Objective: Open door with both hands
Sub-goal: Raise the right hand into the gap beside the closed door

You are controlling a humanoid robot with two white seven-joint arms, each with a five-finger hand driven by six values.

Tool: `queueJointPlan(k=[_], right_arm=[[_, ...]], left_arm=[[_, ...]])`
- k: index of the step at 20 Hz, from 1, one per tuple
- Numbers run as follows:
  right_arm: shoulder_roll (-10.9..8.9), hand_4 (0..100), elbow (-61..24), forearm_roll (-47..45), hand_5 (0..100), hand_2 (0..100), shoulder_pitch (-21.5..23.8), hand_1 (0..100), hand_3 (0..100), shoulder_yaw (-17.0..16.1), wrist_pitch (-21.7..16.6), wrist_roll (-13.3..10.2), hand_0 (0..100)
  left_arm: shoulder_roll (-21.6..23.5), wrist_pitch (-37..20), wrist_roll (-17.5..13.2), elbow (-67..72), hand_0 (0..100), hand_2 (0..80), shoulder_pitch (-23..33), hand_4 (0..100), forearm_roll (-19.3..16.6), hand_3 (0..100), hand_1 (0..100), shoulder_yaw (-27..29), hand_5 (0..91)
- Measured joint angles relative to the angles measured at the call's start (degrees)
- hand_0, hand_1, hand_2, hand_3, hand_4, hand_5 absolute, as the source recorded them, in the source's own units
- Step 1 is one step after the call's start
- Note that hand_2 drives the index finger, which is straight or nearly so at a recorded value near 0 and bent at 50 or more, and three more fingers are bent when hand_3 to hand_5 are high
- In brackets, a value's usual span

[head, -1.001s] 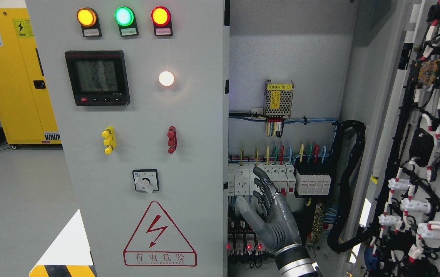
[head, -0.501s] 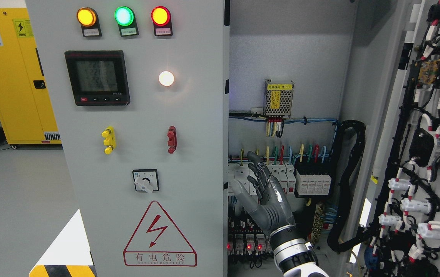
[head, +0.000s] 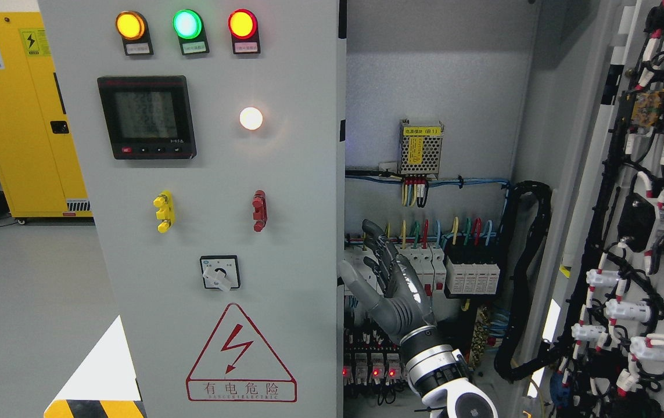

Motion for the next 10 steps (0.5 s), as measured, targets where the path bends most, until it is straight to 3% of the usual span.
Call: queueJointPlan(k=[10], right_arm=[[0.27,0,2.3,-0.2,0,4,-1.9,50,0,-1.1,0.0,4.6,0]], left_arm=[[0.0,0.0,0.0,0.0,12,0.0,0.0,0,0.0,0,56,0.0,0.0]])
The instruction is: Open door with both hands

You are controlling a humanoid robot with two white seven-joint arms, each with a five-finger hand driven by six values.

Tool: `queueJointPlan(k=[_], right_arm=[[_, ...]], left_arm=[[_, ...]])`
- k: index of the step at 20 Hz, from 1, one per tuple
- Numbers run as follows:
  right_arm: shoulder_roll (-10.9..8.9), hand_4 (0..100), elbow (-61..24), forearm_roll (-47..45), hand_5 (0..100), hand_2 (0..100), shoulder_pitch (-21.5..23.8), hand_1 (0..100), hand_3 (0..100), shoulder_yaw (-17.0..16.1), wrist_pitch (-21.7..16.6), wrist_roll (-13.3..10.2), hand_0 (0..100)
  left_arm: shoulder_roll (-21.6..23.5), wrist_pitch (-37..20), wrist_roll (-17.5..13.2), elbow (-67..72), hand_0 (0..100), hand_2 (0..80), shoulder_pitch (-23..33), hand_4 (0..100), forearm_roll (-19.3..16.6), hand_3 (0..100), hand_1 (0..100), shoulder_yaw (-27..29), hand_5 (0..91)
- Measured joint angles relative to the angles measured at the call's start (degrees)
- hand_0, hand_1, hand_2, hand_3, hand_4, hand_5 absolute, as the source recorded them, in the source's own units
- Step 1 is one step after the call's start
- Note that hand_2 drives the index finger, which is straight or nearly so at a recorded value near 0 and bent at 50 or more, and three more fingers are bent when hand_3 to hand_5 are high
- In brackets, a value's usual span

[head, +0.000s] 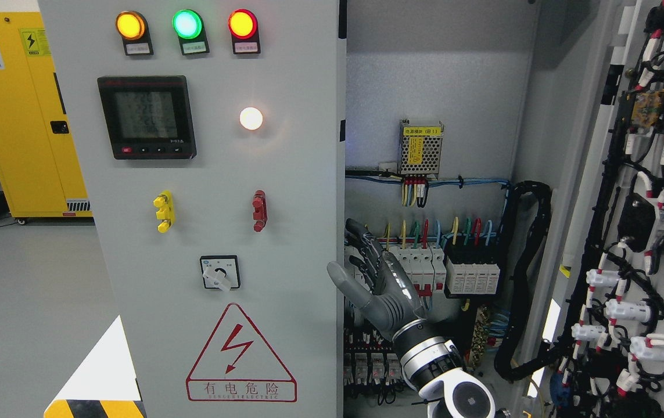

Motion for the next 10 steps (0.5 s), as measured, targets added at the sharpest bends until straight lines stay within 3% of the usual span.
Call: queueJointPlan(k=[10], right_arm=[[0.05,0,2.4,-4.5,0,4,-1.7,50,0,-1.7,0.0,0.6,0]], left_arm=[[0.0,0.0,0.0,0.0,12,0.0,0.0,0,0.0,0,56,0.0,0.0]])
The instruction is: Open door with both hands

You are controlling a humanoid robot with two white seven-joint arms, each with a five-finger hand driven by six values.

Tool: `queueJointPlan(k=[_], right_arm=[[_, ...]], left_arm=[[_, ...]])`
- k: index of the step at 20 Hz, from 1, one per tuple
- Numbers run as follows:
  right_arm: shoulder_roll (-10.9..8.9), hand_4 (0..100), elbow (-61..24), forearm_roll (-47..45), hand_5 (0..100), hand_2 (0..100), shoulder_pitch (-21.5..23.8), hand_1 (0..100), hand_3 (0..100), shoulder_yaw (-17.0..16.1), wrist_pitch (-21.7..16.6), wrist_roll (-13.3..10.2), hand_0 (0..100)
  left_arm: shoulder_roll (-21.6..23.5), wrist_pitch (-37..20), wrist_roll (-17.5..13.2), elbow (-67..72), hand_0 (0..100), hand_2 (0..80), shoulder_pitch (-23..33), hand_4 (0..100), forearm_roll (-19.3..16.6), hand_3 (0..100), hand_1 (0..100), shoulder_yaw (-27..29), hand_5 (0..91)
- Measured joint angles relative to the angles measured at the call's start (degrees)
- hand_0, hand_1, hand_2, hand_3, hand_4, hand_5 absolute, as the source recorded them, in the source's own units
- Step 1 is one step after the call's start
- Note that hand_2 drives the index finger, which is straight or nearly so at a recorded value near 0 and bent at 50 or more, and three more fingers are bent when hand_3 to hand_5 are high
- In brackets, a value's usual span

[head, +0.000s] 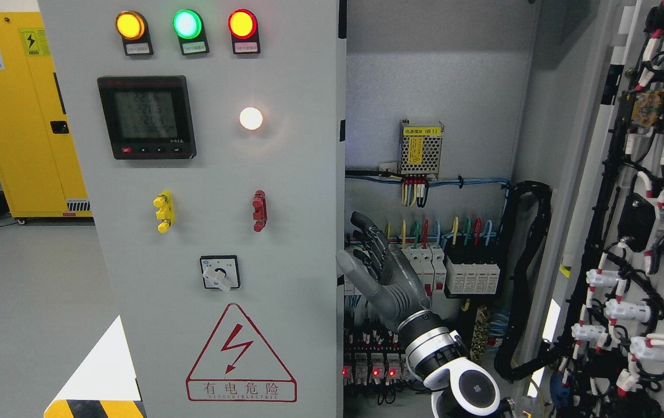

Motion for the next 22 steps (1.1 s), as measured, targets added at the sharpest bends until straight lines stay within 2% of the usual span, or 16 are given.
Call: queueJointPlan(k=[5,16,22], right_arm=[[-0.06,0,1.1,-2.0,0,4,-0.9,50,0,-0.5,0.0,0.4,0],[-0.25,0,2.9,-3.3,0,4,-1.4,50,0,-1.9,0.0,7.2,0],[-0.30,0,4.3,-3.4,0,4,-2.1,50,0,-2.5,-0.1,8.8,0]], left_arm=[[0.0,0.0,0.0,0.0,12,0.0,0.0,0,0.0,0,56,0.0,0.0],[0.0,0.0,0.0,0.0,12,0.0,0.0,0,0.0,0,56,0.0,0.0],[0.0,0.0,0.0,0.0,12,0.0,0.0,0,0.0,0,56,0.0,0.0]])
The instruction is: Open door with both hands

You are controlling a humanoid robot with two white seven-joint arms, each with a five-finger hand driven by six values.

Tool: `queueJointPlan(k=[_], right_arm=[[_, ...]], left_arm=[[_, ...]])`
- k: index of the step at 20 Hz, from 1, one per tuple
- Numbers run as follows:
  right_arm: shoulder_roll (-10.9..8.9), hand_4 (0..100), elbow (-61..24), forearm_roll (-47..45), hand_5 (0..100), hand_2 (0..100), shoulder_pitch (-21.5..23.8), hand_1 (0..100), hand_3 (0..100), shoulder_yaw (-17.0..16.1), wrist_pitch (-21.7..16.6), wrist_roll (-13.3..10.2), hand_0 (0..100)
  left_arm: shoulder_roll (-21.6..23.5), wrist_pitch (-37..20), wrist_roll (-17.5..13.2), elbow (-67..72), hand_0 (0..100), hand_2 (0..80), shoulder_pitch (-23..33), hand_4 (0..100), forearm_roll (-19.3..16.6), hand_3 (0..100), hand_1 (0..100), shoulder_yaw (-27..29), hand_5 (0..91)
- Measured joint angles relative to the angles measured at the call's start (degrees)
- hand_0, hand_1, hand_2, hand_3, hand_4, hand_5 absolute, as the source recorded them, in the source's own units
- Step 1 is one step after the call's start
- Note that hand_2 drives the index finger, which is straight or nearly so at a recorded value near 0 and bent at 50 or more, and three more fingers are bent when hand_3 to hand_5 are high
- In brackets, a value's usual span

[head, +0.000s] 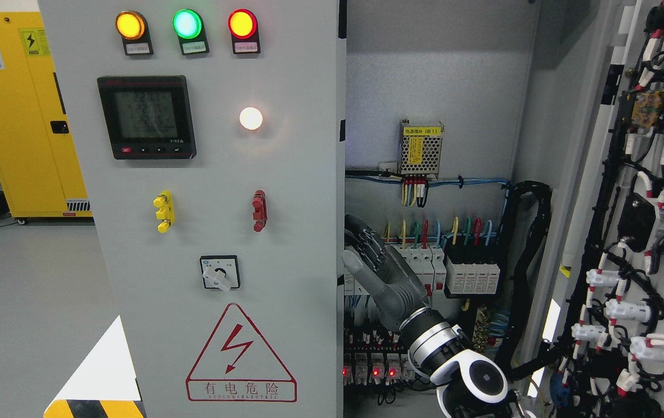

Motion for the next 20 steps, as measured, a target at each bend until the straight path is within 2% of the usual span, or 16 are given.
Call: queueJointPlan(k=[10,12,15,20], right_arm=[[0.09,0,2.8,-0.1,0,4,-3.1,50,0,-0.6,-0.1,0.2,0],[0.11,0,3.2,-0.2,0,4,-3.3,50,0,-0.7,-0.1,1.3,0],[0.13,0,3.6,-0.5,0,4,-3.7,50,0,-1.0,0.1,4.3,0],[0.14,0,4.3,-0.7,0,4,-4.0,50,0,-1.5,0.2,5.8,0]], left_arm=[[0.0,0.0,0.0,0.0,12,0.0,0.0,0,0.0,0,56,0.0,0.0],[0.0,0.0,0.0,0.0,12,0.0,0.0,0,0.0,0,56,0.0,0.0],[0.0,0.0,0.0,0.0,12,0.0,0.0,0,0.0,0,56,0.0,0.0],[-0.1,0.0,0.0,-0.1,12,0.0,0.0,0,0.0,0,56,0.0,0.0]])
